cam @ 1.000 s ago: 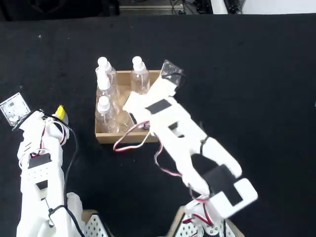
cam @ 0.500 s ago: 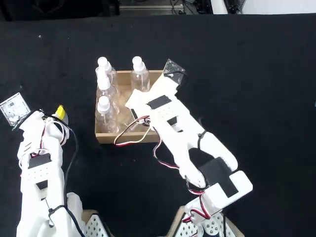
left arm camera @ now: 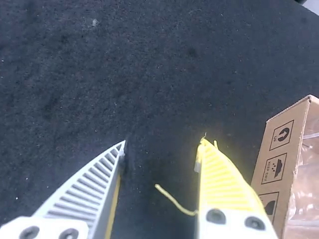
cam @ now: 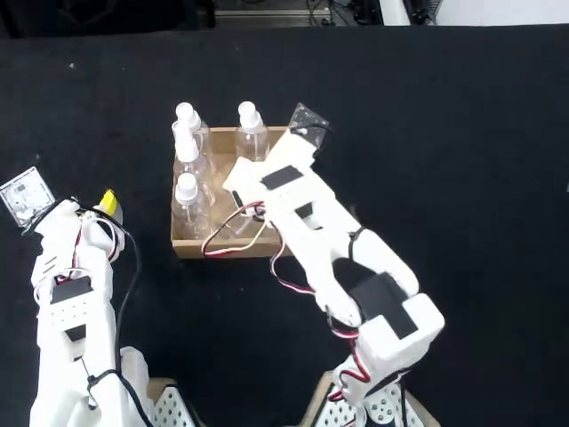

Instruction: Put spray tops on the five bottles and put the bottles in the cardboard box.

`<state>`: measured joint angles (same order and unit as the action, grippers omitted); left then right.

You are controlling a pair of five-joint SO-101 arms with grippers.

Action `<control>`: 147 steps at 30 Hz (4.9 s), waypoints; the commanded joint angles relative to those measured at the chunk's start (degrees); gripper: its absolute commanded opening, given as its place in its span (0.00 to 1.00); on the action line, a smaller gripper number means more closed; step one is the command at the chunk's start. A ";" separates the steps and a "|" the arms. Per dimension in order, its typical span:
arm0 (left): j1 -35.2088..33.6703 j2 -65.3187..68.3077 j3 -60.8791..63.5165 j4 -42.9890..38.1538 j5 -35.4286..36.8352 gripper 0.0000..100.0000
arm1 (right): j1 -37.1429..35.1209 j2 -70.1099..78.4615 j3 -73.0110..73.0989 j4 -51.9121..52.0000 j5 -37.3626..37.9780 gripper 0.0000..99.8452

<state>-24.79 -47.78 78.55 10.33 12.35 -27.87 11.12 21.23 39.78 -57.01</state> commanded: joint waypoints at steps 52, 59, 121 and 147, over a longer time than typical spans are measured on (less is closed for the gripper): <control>0.40 -0.62 -0.48 -1.32 -0.26 0.20 | 4.31 0.40 -10.68 10.90 0.35 0.12; 0.48 -0.62 -0.48 -1.32 -0.26 0.20 | 4.13 -8.04 -8.57 14.59 0.35 0.11; 0.57 -0.62 -0.75 -1.32 -0.26 0.20 | 15.30 -39.34 8.75 18.37 29.10 0.11; 0.57 -0.62 -0.48 -1.32 -0.26 0.20 | 45.54 -59.74 27.74 0.00 58.81 0.11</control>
<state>-24.79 -47.78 78.55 10.33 12.35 16.35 -51.30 46.55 52.09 0.84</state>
